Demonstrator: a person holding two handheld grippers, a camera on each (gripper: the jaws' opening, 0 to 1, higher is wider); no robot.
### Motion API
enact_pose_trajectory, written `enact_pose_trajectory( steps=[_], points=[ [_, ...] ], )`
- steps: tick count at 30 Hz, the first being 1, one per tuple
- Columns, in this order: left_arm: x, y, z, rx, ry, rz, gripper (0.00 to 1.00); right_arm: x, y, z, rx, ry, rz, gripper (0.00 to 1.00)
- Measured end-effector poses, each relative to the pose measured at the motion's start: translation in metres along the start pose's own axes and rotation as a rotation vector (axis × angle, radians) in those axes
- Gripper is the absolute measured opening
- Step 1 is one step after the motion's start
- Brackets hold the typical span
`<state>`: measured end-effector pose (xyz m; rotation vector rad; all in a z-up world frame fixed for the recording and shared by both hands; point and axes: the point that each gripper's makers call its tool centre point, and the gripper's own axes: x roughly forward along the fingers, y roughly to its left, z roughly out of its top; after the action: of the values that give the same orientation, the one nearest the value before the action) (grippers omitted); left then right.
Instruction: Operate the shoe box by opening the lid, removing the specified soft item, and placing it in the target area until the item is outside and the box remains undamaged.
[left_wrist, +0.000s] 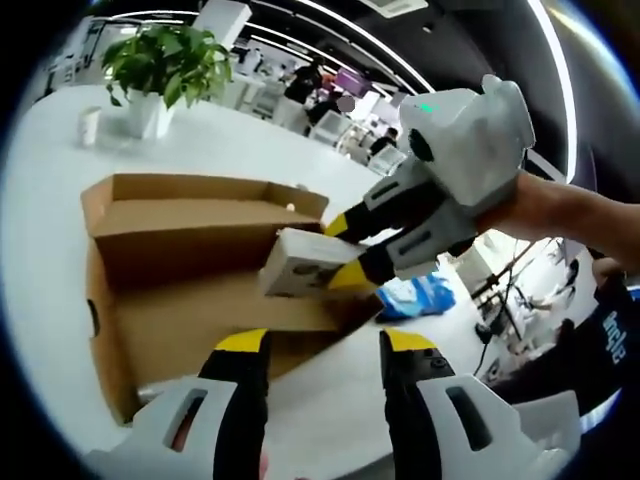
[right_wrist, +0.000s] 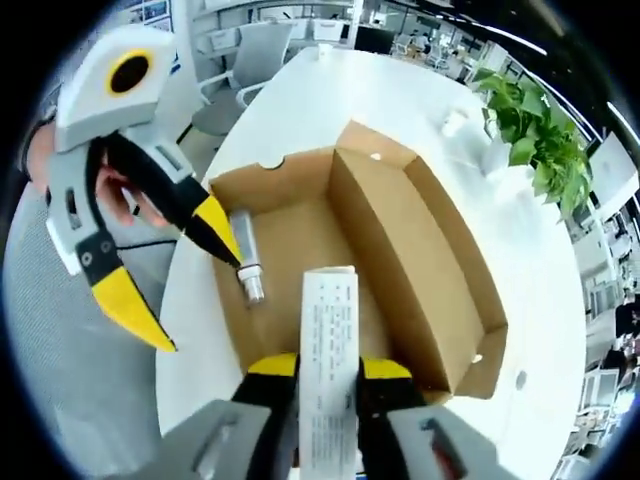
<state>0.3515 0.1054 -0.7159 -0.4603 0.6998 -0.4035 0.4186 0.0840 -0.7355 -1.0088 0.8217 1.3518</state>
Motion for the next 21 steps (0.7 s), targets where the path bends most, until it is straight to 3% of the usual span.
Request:
enact_pose_trajectory(
  steps=[4,11,21],
  points=[
    [0.001,-0.002,-0.001,0.018,0.006,0.000,0.44,-0.014,-0.004,0.002,-0.008,-0.009,-0.024,0.17],
    [0.002,-0.007,-0.004,0.051,0.020,-0.006,0.45,-0.038,-0.007,-0.015,0.014,-0.009,-0.067,0.17],
    [0.003,-0.012,-0.001,0.104,0.018,-0.012,0.48,-0.064,-0.003,-0.064,0.089,0.008,-0.107,0.17]
  ],
)
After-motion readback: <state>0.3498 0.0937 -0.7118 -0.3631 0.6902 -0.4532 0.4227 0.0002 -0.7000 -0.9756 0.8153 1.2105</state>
